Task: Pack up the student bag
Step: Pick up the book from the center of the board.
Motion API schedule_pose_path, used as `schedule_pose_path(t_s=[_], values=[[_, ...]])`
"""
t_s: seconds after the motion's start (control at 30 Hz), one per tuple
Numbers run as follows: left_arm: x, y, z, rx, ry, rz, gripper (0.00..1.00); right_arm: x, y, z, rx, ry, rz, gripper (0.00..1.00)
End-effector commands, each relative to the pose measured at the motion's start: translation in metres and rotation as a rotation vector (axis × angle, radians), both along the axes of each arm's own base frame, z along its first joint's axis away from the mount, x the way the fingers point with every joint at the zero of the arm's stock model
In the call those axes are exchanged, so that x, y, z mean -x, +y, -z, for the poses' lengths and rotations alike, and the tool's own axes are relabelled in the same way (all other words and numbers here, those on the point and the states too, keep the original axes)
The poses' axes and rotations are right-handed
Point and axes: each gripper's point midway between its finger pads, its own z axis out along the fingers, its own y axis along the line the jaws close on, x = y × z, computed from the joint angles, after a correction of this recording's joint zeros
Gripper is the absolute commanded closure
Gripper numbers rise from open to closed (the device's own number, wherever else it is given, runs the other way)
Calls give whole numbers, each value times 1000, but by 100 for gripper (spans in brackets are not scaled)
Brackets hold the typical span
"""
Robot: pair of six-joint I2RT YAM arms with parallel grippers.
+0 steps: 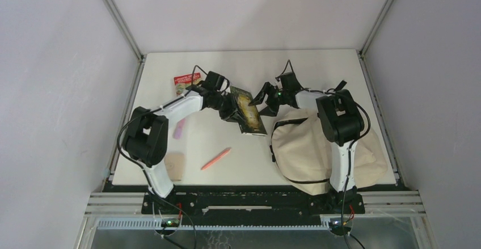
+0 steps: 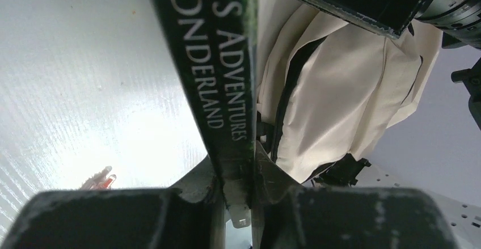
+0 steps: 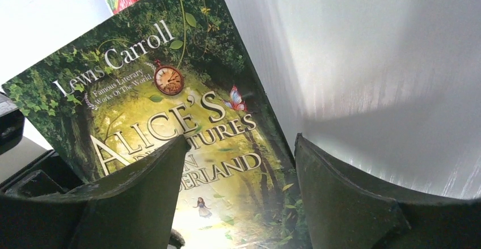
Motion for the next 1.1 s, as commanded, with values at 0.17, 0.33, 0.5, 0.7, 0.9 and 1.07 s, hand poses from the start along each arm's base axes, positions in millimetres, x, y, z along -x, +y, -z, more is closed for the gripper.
schedule_pose_path(t_s=[0.17, 0.33, 0.5, 0.7, 0.9, 1.07], values=[[10, -4, -75, 132, -326, 224, 100, 14, -16, -60, 14, -138, -72, 10], [32, -1, -120, 230, -444, 327, 100, 19, -27, -116, -162, -250, -139, 2], [52, -1, -160, 343, -535, 409, 100, 36, -29, -157, -287, -364, -259, 0], [65, -2, -178, 451, -547, 478, 100, 67, -26, -204, -441, -493, -424, 0], [65, -1, -186, 485, -567, 496, 100, 89, -28, -237, -510, -561, -509, 22], [50, 0, -183, 463, -544, 451, 82, 88, -30, -252, -511, -557, -463, 100]])
